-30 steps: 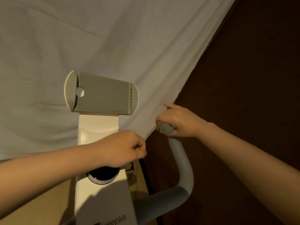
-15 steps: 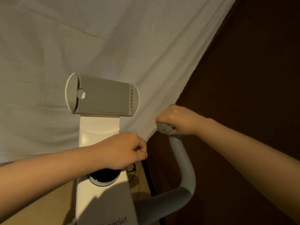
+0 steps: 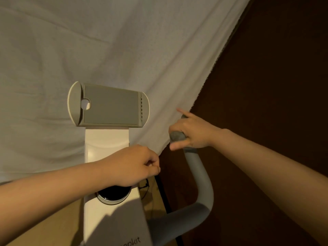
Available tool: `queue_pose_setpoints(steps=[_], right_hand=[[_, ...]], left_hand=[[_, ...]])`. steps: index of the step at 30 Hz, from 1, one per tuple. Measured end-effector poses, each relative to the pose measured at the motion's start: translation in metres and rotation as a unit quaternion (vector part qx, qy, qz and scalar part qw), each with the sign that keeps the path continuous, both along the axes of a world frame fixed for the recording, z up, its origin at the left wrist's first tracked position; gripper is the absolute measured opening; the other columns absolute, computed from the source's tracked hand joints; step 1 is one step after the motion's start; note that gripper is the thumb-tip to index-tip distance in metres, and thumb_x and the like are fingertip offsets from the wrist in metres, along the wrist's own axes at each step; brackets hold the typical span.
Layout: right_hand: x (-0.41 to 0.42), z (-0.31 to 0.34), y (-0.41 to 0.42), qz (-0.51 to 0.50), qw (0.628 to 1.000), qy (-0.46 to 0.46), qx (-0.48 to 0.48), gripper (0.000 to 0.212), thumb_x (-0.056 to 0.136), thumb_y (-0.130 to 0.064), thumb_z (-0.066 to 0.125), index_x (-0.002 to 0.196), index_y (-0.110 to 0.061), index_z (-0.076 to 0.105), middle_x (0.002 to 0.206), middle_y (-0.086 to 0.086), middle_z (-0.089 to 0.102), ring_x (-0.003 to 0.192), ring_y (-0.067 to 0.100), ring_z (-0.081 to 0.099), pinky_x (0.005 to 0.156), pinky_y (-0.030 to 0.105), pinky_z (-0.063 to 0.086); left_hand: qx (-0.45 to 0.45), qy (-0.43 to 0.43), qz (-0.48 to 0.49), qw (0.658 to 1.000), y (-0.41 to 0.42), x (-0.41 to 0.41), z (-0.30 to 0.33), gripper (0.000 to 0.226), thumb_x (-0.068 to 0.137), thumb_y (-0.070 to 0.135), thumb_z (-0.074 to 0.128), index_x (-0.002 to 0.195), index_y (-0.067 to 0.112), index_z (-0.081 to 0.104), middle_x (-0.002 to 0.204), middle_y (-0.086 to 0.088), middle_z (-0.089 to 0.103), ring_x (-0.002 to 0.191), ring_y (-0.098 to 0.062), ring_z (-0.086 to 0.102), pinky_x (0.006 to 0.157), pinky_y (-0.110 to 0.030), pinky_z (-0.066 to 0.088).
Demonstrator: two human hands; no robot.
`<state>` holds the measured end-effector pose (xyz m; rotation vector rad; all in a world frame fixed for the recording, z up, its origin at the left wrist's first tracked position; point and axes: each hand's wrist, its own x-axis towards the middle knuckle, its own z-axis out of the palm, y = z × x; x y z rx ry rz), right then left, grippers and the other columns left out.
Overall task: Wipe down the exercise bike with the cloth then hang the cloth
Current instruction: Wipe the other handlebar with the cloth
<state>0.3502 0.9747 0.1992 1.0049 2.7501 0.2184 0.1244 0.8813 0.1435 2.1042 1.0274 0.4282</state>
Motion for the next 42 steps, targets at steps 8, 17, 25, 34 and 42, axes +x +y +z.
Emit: queue_pose_setpoints(steps=[8,17,25,34,42], right_hand=[[-0.001,-0.004,-0.008,0.014,1.000,-0.003,0.005,0.030,0.094,-0.042,0.038,0.103,-0.028,0.063,0.077,-0.009,0.066,0.079,0.005,0.061,0.119,0.027,-0.005],[-0.005,0.004,-0.002,0.051,0.998,-0.037,0.003,0.023,0.092,-0.045,0.053,0.088,-0.023,0.058,0.071,-0.010,0.056,0.064,0.008,0.051,0.063,0.035,0.048],[-0.004,0.011,0.004,0.053,0.998,-0.016,0.013,0.018,0.092,-0.036,0.057,0.087,-0.019,0.060,0.073,-0.006,0.057,0.067,0.011,0.052,0.066,0.032,0.043],[-0.009,0.023,0.013,-0.004,0.999,-0.031,0.026,0.016,0.091,-0.039,0.056,0.091,-0.023,0.059,0.082,-0.007,0.060,0.076,0.012,0.059,0.062,0.031,0.047],[-0.012,0.021,0.012,-0.001,0.997,-0.065,0.035,0.013,0.088,-0.035,0.060,0.096,-0.024,0.063,0.092,-0.007,0.062,0.086,0.011,0.060,0.063,0.025,0.043]], left_hand=[[0.006,0.012,-0.002,1.000,0.000,0.002,0.002,0.021,0.093,0.030,0.056,0.088,0.016,0.070,0.081,-0.004,0.070,0.073,-0.015,0.062,0.069,-0.027,0.047],[0.008,0.018,-0.002,1.000,0.001,0.001,0.002,0.021,0.094,0.030,0.055,0.090,0.017,0.071,0.083,-0.003,0.070,0.076,-0.014,0.062,0.072,-0.029,0.048],[0.013,0.018,-0.008,1.000,0.001,0.001,0.001,0.022,0.095,0.031,0.055,0.087,0.017,0.070,0.082,-0.002,0.070,0.075,-0.013,0.062,0.074,-0.031,0.050],[0.000,0.013,-0.012,1.000,0.003,0.000,0.000,0.023,0.095,0.032,0.054,0.088,0.017,0.069,0.081,-0.004,0.071,0.073,-0.017,0.066,0.073,-0.034,0.053],[0.004,0.012,-0.008,1.000,0.001,0.000,0.001,0.023,0.095,0.031,0.055,0.089,0.015,0.070,0.084,-0.005,0.071,0.077,-0.017,0.064,0.078,-0.037,0.052]])
